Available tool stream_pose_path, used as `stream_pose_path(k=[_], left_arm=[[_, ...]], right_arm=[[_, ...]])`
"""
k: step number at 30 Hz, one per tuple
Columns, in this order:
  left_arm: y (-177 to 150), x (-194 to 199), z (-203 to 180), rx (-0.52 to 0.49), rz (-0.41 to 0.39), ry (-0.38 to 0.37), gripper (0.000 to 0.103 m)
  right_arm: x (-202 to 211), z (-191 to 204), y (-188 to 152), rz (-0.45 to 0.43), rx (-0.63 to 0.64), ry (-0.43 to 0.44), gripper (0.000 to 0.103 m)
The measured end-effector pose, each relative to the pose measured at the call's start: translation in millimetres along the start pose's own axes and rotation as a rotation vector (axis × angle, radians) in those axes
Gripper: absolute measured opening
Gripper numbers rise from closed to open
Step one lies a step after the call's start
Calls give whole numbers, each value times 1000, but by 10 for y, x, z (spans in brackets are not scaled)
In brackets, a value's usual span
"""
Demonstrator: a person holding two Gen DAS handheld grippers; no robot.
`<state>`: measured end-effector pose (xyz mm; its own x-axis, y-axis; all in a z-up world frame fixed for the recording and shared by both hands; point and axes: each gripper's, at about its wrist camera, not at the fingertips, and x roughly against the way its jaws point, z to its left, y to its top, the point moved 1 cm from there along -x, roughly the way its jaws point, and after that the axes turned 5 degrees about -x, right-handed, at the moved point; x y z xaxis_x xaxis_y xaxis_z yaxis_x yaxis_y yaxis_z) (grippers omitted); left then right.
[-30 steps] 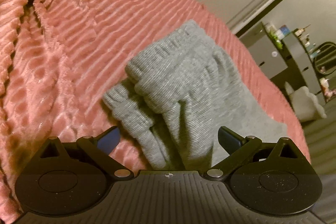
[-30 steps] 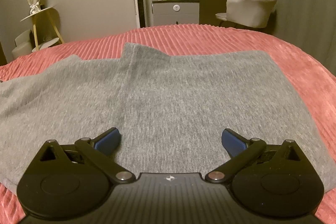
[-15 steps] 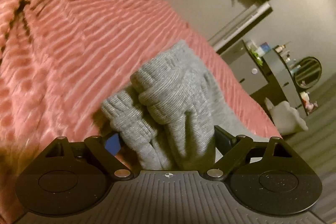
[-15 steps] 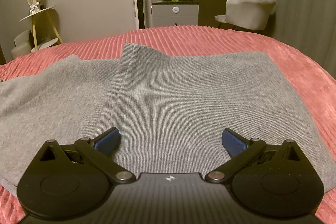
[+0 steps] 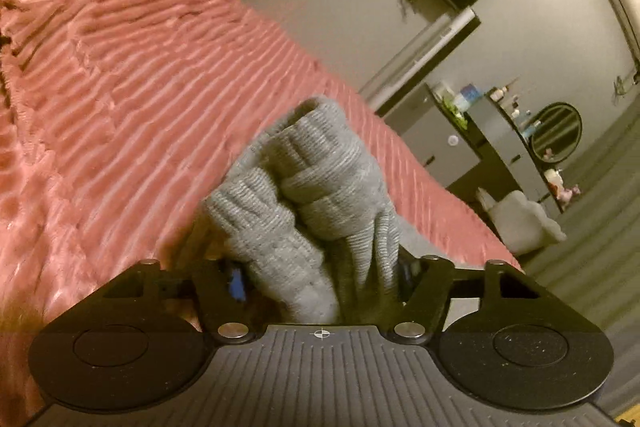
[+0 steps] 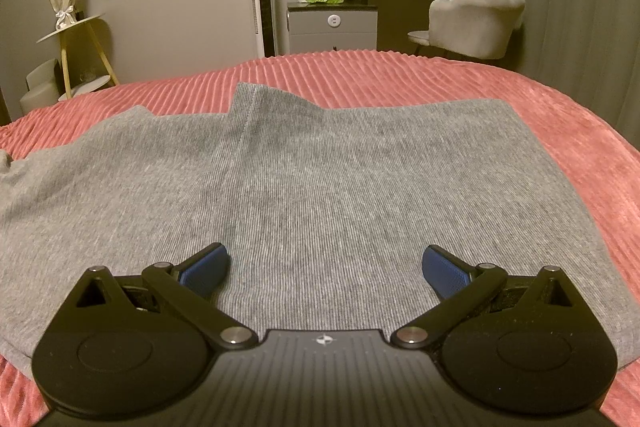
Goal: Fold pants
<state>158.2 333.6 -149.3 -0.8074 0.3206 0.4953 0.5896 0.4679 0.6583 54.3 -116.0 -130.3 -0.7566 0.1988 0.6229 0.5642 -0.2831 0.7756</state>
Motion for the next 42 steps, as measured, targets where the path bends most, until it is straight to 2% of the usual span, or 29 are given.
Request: stream_pose_path(k=[3,4,6,7,8,11,18,21,23,26,29,32,34,36,39,40,41,42], left_arm=[[-37,-176,51,10,79,79,70],[-53,-189,57,25,65,76,75],[-46,-182,25,33,46,77,76],[-33,-186,6,26,38,84,71],[-23,-189,-6,21,32,76,63],[29,-152,-7,32,11,26,48],[106,22,-217,19,-51,-16,44],[158,189,-605,-86,-100,-7,43],[208,293,-1012,-190,-134,-28,43],[249,391,-1757,-316,-176,-103,44],[116,354,-2661,-468,-178,-200,44],[-343,121,-3560,-649,-156,-242,44],[-846,-144,-4028,-749,-98,-249,45],[-1439,-482,-4331,-827,3,-251,45],[-2469,-1020,-4569,-1007,250,-192,45],[-2786,-1143,-4600,-1092,339,-150,46],[-3011,-1119,-4616,-1194,308,-106,48],[-3148,-983,-4628,-1295,208,-97,54]], right_arm=[[-4,3,-1,-2,1,-2,103],[2,2,-2,-2,1,-2,103],[4,3,-3,-2,2,-2,103],[4,2,-3,-3,2,-2,103],[4,1,-2,-3,2,-2,103],[4,-8,9,0,1,-2,103],[66,-65,152,33,-33,6,103],[216,-164,248,-15,-66,-12,103],[355,-283,335,-54,-122,-10,103],[615,-583,466,-117,-252,-9,103],[930,-1008,575,-184,-390,1,103],[1262,-1444,616,-274,-496,-28,103],[1456,-1742,586,-318,-561,-55,103],[1553,-1972,503,-325,-608,-71,103],[1550,-2256,331,-257,-624,-95,103],[1534,-2327,284,-229,-628,-102,103],[1529,-2392,239,-208,-635,-97,103],[1523,-2442,200,-192,-644,-87,103]])
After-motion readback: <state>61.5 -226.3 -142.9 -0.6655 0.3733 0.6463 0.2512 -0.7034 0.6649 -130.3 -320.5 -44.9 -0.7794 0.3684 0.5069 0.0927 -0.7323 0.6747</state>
